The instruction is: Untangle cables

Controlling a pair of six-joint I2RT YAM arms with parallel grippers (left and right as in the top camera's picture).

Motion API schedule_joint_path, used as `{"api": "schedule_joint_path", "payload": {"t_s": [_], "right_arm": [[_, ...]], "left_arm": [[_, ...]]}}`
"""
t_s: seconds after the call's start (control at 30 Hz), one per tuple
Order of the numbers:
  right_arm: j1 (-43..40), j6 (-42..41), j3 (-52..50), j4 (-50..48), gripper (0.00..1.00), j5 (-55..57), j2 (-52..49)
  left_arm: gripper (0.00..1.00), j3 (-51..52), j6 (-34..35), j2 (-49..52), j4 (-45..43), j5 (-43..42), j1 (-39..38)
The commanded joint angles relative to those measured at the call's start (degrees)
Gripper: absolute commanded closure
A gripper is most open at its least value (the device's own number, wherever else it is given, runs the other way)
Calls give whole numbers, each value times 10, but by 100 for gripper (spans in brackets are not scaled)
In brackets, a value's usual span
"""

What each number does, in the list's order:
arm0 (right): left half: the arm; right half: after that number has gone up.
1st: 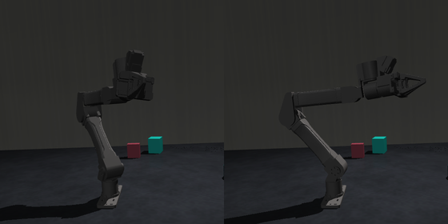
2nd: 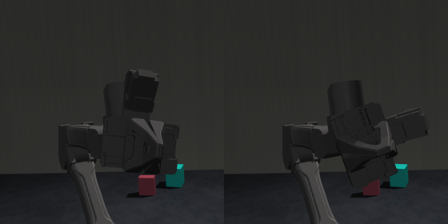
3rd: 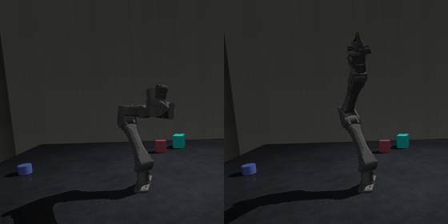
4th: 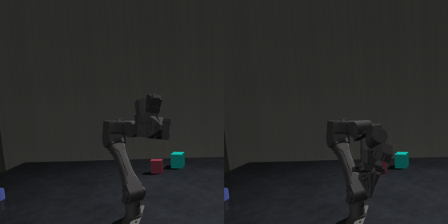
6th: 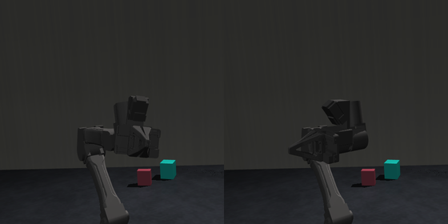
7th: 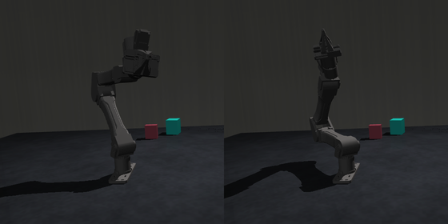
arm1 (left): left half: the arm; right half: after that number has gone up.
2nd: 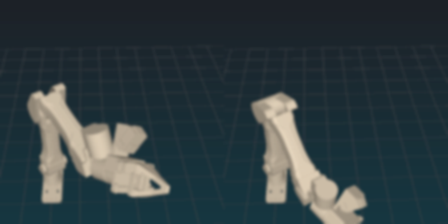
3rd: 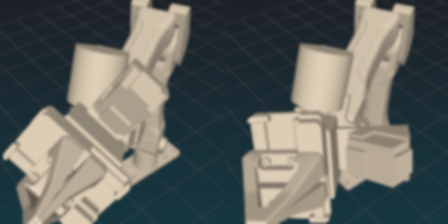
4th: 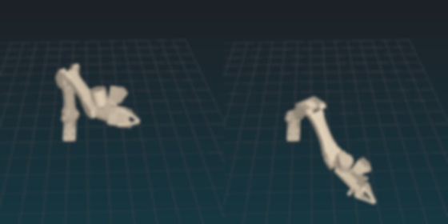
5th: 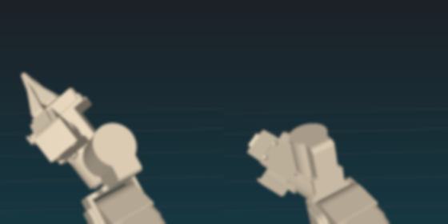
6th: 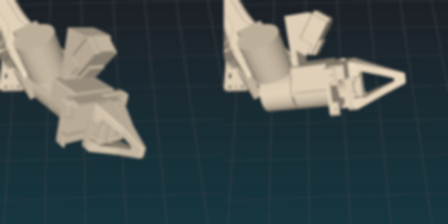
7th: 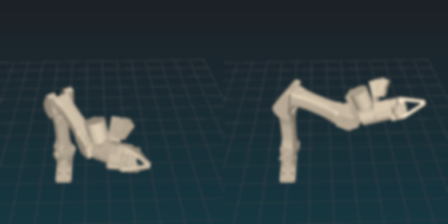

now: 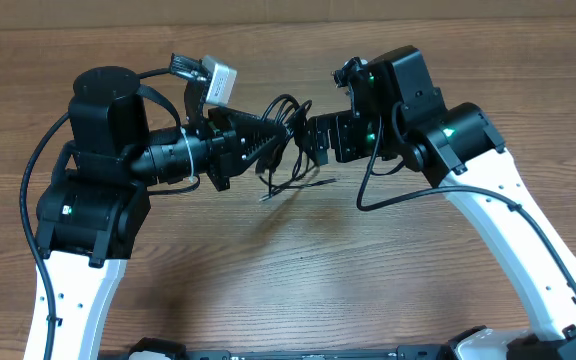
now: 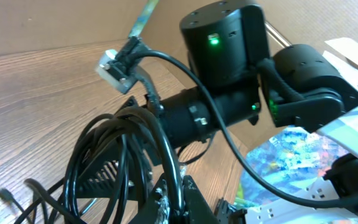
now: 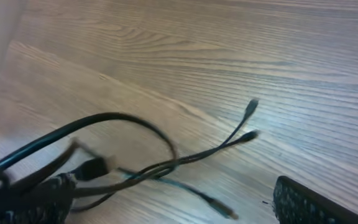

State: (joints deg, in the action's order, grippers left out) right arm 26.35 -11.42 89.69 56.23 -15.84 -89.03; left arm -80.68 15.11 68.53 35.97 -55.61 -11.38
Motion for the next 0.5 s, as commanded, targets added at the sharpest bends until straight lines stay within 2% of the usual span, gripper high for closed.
{"api": "schedule_joint_path", "payload": {"t_s": [0.0, 0.27, 0.47], "right_arm": [[-1, -9, 13, 1, 0, 77, -7], [-30, -39, 13, 48, 0, 123, -7], [-43, -48, 14, 85, 0, 105, -7]], "left_arm": [[96, -8, 8, -17, -5, -30, 1], [96, -8, 8, -23, -4, -6, 2], [96, -8, 19, -23, 19, 70, 2]]}}
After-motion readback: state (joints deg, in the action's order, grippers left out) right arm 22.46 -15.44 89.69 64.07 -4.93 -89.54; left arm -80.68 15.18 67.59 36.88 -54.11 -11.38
